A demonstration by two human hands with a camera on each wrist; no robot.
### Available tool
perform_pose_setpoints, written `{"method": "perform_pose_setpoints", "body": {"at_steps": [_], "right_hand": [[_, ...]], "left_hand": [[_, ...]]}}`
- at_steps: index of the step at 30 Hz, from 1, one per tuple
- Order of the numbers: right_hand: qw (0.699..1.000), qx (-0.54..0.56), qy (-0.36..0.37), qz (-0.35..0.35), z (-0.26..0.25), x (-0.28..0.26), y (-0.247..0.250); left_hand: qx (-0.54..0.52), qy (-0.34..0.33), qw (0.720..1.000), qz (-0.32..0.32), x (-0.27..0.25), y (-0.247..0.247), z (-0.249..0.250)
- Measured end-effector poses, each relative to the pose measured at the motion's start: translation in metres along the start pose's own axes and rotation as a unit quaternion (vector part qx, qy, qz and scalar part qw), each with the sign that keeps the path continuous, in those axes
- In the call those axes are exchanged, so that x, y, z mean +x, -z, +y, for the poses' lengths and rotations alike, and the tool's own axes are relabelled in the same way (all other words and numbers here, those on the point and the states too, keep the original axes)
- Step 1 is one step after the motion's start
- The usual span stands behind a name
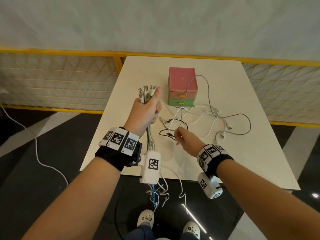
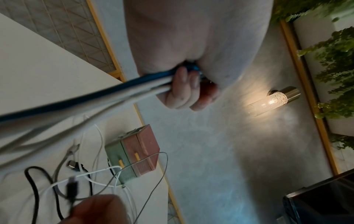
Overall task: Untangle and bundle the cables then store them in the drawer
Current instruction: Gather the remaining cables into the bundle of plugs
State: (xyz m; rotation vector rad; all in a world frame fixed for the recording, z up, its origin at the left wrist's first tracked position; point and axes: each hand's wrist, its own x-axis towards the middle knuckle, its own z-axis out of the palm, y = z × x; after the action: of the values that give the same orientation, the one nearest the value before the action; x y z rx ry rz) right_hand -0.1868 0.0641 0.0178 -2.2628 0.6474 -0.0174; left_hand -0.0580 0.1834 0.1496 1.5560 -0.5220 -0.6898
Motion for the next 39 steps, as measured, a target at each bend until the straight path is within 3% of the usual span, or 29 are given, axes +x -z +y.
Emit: {"method": "perform_pose_setpoints", "body": {"at_steps": [3,7,11,14,18,22,25,29,34,39], "right_hand": [[0.987,0.137,-0.006,0.078,-0.016,-0.003,0.014],[0.943,0.296,0.008,0.154,-0.038,-0.014,0.031],[0.916,0.359,0.047,0.174,-0.061,-0.025,0.043],[0.916,0.36,0.073,0.16,-0.07,-0.03,0.048],[0.928,0.349,0.067,0.113,-0.071,-0.033,0.053],[0.931,0.335,0.115,0.093,-0.077,-0.033,0.058],[0.932,0.324,0.144,0.076,-0.075,-0.025,0.064],[0.946,0.288,0.138,0.062,-0.063,-0.007,0.073],[0.978,0.154,0.126,0.062,-0.045,0.015,0.086],[0.989,0.071,0.102,0.078,-0.026,0.019,0.099]], "left_hand": [[-0.024,-0.004,1.0,-0.008,0.004,0.0,-0.004],[-0.009,0.017,1.0,-0.014,0.004,-0.006,-0.012],[0.023,0.051,0.996,-0.07,-0.002,-0.024,-0.016],[0.085,-0.008,0.995,-0.059,-0.004,-0.032,-0.013],[0.027,-0.086,0.996,-0.016,-0.003,-0.033,-0.004],[0.03,-0.124,0.99,-0.052,0.001,-0.035,0.007],[0.039,-0.174,0.983,-0.031,0.002,-0.038,0.021],[-0.062,-0.18,0.981,-0.039,0.006,-0.038,0.035],[-0.103,-0.224,0.968,-0.049,0.001,-0.028,0.056],[-0.156,-0.271,0.948,-0.064,-0.004,-0.014,0.078]]}}
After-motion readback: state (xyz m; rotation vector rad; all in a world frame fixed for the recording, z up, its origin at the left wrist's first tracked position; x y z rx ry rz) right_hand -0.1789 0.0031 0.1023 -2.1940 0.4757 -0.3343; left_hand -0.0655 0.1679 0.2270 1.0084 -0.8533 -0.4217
